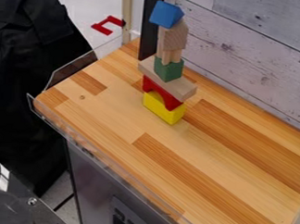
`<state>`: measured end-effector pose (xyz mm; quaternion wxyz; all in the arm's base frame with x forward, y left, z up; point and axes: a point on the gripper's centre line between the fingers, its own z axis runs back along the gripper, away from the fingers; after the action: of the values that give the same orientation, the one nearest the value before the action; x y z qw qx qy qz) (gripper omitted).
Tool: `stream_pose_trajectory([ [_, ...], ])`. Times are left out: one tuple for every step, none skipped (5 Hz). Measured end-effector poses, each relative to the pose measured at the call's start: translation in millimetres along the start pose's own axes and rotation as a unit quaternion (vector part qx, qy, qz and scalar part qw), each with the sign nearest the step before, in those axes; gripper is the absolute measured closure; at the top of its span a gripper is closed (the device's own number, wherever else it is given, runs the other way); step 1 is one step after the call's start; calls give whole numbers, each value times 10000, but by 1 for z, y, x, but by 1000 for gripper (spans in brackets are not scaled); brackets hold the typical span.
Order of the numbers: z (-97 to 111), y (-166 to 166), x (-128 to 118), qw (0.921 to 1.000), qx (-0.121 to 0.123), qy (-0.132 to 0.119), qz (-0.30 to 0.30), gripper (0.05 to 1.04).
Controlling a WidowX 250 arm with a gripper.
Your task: Move the triangle from top of the tower towards right on the ground
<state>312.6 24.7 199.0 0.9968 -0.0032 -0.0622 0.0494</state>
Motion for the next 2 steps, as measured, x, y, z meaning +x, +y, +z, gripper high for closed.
stream_pose_trajectory([
  [-6,0,-1,9999,-41,154,23,85],
  [-6,1,1,9999,-83,108,84,85],
])
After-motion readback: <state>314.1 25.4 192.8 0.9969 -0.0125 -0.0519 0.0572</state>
